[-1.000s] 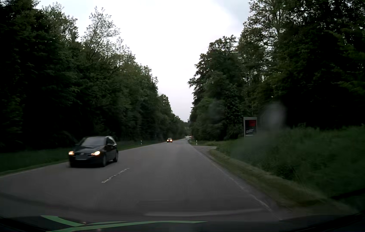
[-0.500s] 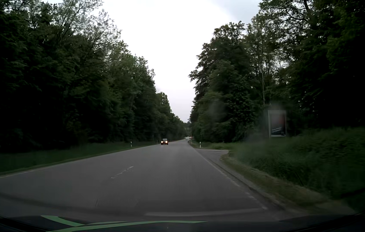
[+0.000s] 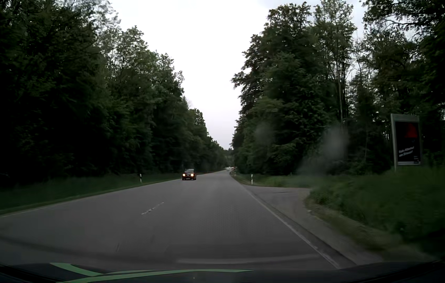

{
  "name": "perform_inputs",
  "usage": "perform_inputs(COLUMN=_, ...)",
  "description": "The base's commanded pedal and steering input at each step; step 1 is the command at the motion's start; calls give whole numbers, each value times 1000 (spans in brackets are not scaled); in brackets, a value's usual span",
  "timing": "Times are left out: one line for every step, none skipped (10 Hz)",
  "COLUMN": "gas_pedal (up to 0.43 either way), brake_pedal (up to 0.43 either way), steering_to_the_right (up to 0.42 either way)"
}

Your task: Follow the waypoints while adhering to traffic rules and regulations

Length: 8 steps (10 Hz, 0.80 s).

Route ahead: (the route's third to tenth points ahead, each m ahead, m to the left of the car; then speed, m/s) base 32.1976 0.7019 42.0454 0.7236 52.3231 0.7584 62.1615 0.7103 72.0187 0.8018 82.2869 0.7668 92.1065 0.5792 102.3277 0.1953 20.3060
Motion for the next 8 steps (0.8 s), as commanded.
perform_inputs(gas_pedal=87, brake_pedal=0, steering_to_the_right=-3)
perform_inputs(gas_pedal=87, brake_pedal=0, steering_to_the_right=-3)
perform_inputs(gas_pedal=87, brake_pedal=0, steering_to_the_right=-3)
perform_inputs(gas_pedal=87, brake_pedal=0, steering_to_the_right=-3)
perform_inputs(gas_pedal=87, brake_pedal=0, steering_to_the_right=-3)
perform_inputs(gas_pedal=87, brake_pedal=0, steering_to_the_right=-2)
perform_inputs(gas_pedal=87, brake_pedal=0, steering_to_the_right=-2)
perform_inputs(gas_pedal=87, brake_pedal=0, steering_to_the_right=-1)
